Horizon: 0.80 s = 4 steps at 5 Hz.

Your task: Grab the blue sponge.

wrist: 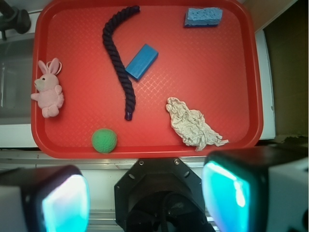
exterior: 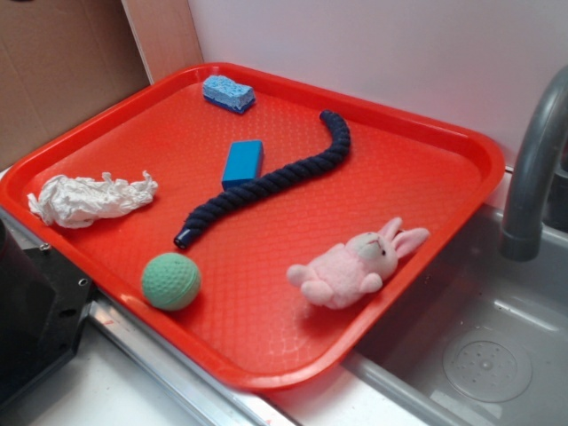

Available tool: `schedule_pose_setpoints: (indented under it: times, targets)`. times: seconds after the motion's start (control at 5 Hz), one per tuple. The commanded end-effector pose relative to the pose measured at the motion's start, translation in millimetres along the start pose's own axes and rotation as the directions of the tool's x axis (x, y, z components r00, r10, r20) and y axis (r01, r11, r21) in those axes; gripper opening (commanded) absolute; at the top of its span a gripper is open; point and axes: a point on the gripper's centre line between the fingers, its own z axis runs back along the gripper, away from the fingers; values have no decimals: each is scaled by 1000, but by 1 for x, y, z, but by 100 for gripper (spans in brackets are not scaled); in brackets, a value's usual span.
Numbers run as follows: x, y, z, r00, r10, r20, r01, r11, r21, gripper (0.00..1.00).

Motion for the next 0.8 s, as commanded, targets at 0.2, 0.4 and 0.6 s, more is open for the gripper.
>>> schedule_pose_setpoints:
  times: [0.2, 0.4, 0.6]
  targets:
    - [39, -1, -18, 982, 167, 89, -165, 986, -30, 100]
    - [85, -2, -34, 901, 395, 179, -396, 918, -32, 100]
    - [99, 14, -58, 770, 601, 214, -599, 796, -82, 100]
